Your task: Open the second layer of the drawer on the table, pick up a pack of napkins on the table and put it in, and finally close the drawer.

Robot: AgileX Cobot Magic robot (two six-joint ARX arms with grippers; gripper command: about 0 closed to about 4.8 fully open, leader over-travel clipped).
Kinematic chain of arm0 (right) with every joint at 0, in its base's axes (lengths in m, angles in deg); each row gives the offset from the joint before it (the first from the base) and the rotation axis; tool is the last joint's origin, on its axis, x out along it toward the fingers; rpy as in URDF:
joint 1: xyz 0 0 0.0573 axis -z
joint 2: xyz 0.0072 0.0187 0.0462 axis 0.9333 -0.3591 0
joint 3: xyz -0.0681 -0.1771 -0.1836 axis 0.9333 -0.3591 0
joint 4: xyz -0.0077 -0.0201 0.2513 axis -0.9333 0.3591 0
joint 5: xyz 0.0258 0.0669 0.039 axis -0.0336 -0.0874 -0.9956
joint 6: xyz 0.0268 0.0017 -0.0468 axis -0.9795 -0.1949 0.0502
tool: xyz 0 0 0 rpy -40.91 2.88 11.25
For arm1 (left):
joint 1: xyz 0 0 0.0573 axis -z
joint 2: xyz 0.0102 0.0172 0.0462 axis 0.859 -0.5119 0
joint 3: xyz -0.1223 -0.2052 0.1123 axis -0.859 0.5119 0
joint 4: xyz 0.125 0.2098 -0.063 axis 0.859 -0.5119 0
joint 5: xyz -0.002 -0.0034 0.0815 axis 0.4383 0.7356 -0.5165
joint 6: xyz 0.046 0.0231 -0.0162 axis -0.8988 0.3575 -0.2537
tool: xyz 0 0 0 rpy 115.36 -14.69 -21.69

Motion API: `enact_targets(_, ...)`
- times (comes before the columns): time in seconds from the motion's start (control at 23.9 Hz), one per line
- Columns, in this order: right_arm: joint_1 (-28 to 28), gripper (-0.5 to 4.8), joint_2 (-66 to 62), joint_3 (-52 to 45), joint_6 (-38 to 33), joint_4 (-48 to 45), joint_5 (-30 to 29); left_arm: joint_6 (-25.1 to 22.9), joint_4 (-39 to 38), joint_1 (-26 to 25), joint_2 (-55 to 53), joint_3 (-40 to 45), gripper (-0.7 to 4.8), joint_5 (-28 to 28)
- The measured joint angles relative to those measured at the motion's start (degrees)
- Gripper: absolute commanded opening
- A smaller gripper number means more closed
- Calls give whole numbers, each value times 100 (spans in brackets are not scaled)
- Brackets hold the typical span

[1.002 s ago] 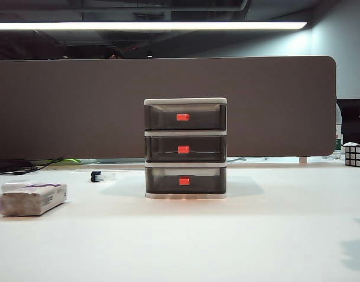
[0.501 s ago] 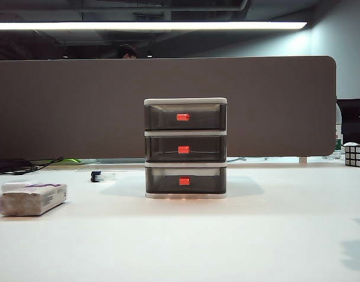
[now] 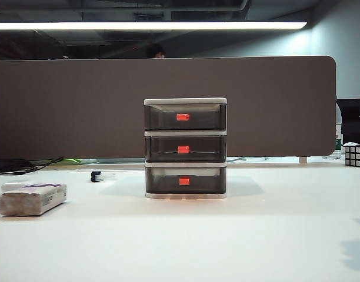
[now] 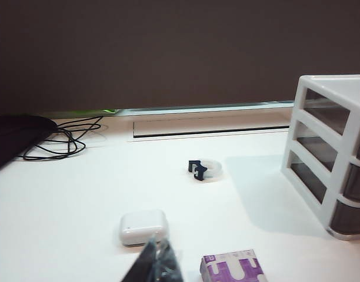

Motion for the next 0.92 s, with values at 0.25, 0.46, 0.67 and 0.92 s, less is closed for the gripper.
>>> enact_targets(0.25, 0, -1, 2, 0, -74, 20, -116, 684, -59, 0, 0, 0, -6, 833)
enact_targets(0.46, 0, -1, 2, 0, -647, 378, -1821, 1523, -474, 4, 0, 0, 0, 2177)
enact_targets(0.67, 0, -1, 2, 0, -800, 527, -2608, 2214, -479, 138, 0, 0, 36, 2221)
enact_targets(0.92, 0, -1, 2, 0, -1711, 144, -2756, 2409, -380, 1051, 0, 0, 35, 2011)
